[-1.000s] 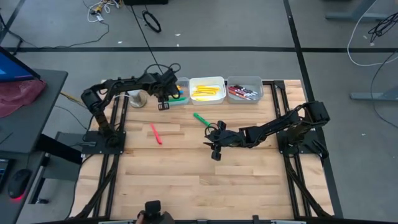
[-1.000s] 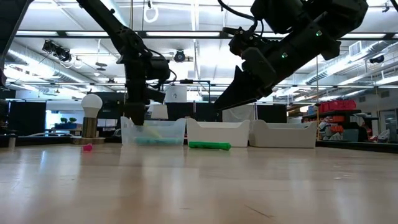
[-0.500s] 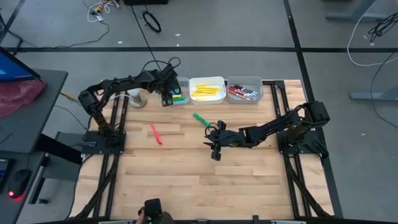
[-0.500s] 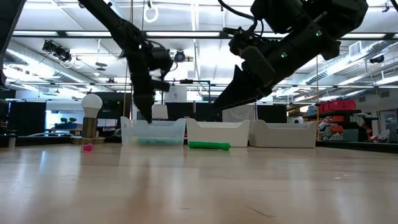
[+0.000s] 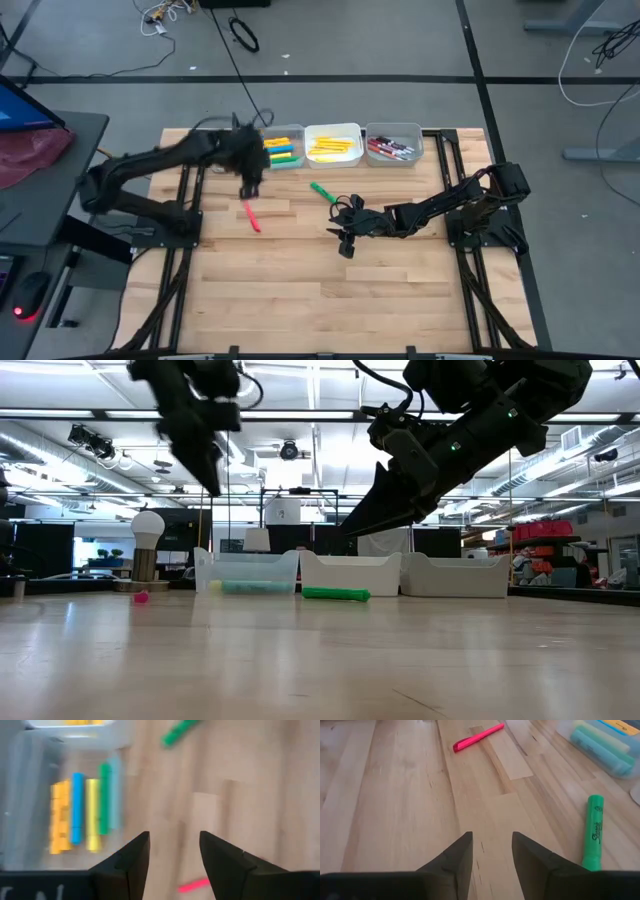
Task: Pick & Place Markers
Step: Put the pink pen into the white bin
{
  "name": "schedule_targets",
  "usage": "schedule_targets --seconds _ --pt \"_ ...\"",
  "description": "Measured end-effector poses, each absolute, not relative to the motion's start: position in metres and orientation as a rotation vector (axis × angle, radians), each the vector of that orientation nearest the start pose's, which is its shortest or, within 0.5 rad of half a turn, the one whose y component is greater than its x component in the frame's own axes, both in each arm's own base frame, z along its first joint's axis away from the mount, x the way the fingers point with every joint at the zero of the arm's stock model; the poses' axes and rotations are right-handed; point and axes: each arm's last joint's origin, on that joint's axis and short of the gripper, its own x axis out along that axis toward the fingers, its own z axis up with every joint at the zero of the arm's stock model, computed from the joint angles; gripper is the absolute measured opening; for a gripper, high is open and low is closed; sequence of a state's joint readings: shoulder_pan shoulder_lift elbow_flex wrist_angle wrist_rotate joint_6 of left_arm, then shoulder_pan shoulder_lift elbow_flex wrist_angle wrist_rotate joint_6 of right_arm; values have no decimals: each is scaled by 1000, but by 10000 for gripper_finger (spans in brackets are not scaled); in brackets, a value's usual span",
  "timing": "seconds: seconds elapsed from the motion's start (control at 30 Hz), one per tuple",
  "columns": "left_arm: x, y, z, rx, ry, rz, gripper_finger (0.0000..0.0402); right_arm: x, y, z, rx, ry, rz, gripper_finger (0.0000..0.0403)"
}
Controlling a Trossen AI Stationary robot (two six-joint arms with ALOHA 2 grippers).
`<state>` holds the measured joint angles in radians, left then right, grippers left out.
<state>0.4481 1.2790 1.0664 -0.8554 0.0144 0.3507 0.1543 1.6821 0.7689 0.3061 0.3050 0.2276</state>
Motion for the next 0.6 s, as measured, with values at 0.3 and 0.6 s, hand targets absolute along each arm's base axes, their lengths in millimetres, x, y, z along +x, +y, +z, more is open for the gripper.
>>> schedule_targets --seconds 0.3,0.6 --pt "192 24 218 79 1127 54 170 324 42 157 87 535 -207 137" --pt "187 1 162 212 1059 -160 186 329 42 165 42 454 -184 137"
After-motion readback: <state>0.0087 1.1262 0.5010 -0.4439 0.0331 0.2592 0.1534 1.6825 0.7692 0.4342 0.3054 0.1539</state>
